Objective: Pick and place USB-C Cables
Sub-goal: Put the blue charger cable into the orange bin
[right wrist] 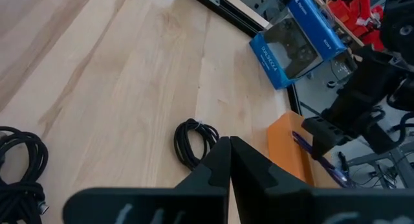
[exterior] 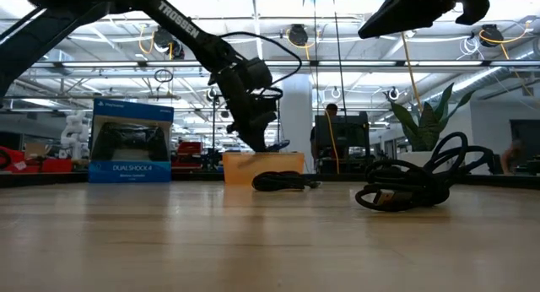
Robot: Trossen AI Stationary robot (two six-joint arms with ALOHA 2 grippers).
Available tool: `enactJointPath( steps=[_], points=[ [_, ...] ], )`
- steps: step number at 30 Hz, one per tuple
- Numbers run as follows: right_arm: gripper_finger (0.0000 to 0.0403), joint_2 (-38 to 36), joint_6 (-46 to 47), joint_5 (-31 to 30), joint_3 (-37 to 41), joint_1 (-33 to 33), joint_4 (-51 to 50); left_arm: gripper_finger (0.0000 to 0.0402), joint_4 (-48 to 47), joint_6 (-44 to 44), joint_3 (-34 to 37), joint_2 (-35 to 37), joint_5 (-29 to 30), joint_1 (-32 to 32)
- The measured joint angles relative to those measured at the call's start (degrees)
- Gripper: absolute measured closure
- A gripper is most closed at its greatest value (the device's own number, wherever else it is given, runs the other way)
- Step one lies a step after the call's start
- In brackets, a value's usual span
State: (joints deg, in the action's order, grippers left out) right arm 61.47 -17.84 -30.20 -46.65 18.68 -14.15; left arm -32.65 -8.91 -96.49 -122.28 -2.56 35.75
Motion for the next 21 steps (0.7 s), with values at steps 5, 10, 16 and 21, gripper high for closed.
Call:
enactJointPath(
  steps=[5, 10, 16, 21],
  points=[
    [0.0403, 0.0, 0.0, 0.0, 0.0, 0.0, 0.2, 0.0375, -0.2, -0.2, 0.0, -1.5, -0.1, 0.0],
    [0.0403, 0.0, 0.0, 0.0, 0.0, 0.0, 0.2, 0.0375, -0.2, -0.1, 0.0, -2.8, -0.1, 0.0],
    [0.0403, 0.0, 0.0, 0.0, 0.0, 0.0, 0.2, 0.0358, -0.1, 0.1, 0.1, -3.1, 0.0, 0.0],
    [0.0403, 0.0, 0.0, 0.0, 0.0, 0.0, 0.2, 0.0346, -0.2, 0.4, 0.1, -3.1, 0.0, 0.2]
  ],
)
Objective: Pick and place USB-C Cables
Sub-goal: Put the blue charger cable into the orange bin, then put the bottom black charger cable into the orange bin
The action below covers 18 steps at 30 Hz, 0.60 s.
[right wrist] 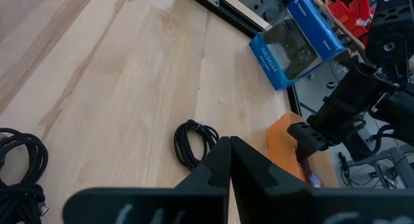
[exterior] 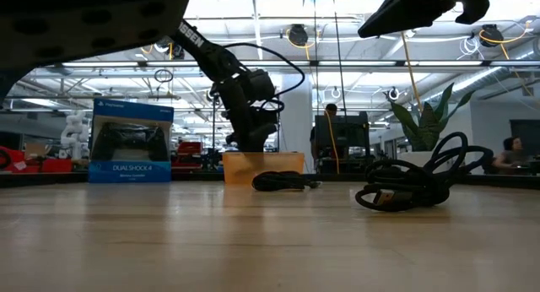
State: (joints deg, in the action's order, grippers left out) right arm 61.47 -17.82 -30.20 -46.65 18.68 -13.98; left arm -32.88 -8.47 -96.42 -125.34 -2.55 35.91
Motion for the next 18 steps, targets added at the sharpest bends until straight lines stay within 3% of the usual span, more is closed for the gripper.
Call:
enactJointPath(
  steps=[11, 18],
  points=[
    [0.0403, 0.0, 0.0, 0.0, 0.0, 0.0, 0.0, 0.0344, -0.1, 1.1, 0.0, 1.0, 0.2, -0.1],
    [0.0403, 0.0, 0.8, -0.1, 0.0, 0.0, 0.3, 0.0344, -1.1, 1.3, 0.0, 8.1, 0.2, -1.6]
  ],
)
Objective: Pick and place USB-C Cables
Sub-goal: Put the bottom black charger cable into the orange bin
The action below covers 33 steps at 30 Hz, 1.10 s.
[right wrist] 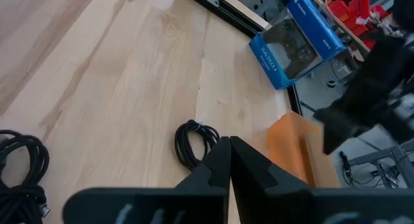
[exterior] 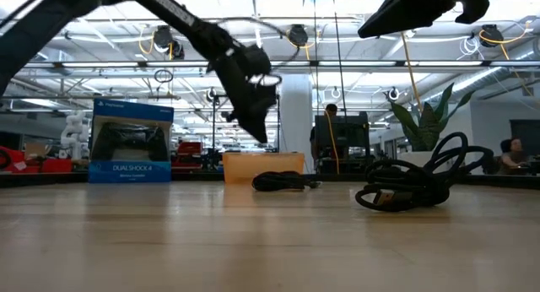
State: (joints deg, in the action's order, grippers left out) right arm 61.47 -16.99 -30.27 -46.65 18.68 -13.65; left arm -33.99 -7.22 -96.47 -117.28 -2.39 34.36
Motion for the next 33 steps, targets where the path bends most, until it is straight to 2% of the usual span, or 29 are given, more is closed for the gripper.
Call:
enactJointPath(
  steps=[4, 11, 14, 17, 20, 26, 30, 33],
  points=[
    [0.0403, 0.0, 3.1, -2.8, 0.0, -0.1, 1.8, 0.0344, -2.9, -1.5, 0.0, 6.3, -0.1, -2.1],
    [0.0403, -0.2, 7.3, -3.0, 0.0, -0.2, 4.7, 0.0344, -9.3, -3.5, 0.2, 18.9, -0.1, -8.3],
    [0.0403, -0.2, 8.8, -2.9, -0.1, -0.2, 5.9, 0.0344, -8.4, -3.5, 3.6, 25.4, -0.1, -11.7],
    [0.0403, -0.2, 10.2, -2.8, -0.1, -0.2, 6.2, 0.0344, -5.3, -2.0, 9.7, 32.2, 1.0, -15.4],
    [0.0403, -0.3, 11.6, -2.7, -0.1, -0.2, 6.3, 0.0344, -0.8, 0.8, 17.1, 39.5, 4.7, -19.8],
    [0.0403, -1.3, 13.2, -2.6, -2.9, -0.2, 6.0, 0.0344, 12.8, 5.0, 33.5, 51.6, 11.0, -29.1],
    [0.0403, -1.4, 13.6, -2.5, -8.3, -0.2, 0.4, 0.0344, 23.0, 6.8, 42.9, 56.3, 13.1, -33.9],
    [0.0403, -1.2, 15.8, -2.5, -13.7, -0.2, -6.8, 0.0344, 28.0, 7.9, 47.5, 57.7, 14.5, -36.3]
  ],
)
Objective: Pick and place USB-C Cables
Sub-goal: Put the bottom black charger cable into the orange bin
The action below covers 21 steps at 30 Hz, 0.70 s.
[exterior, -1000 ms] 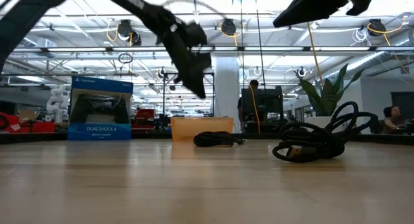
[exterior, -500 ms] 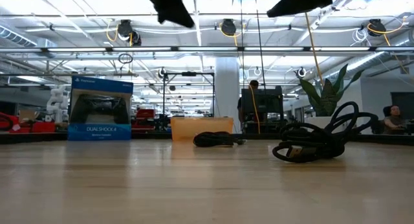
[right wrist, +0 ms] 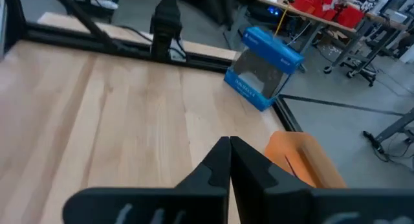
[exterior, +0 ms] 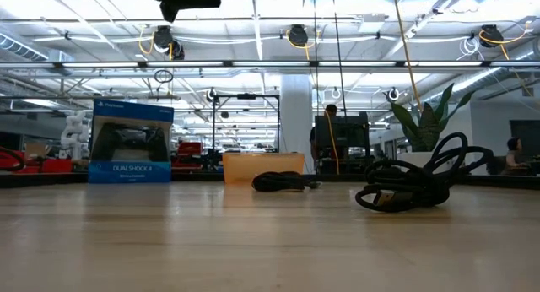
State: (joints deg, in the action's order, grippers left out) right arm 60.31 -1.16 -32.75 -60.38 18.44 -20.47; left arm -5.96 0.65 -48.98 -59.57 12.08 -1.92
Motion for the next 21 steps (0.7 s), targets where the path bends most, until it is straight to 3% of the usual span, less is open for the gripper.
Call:
enactJointPath(
  steps=[9, 21],
  points=[
    [0.0403, 4.7, 4.0, 0.4, -16.7, -0.1, -18.8, 0.0344, 0.5, 0.9, 1.0, 0.3, 1.3, -3.2],
    [0.0403, 14.7, 8.9, 13.8, -33.9, -3.6, -39.8, 0.0344, 0.7, 1.5, 1.0, 0.3, 1.5, -4.6]
  ],
)
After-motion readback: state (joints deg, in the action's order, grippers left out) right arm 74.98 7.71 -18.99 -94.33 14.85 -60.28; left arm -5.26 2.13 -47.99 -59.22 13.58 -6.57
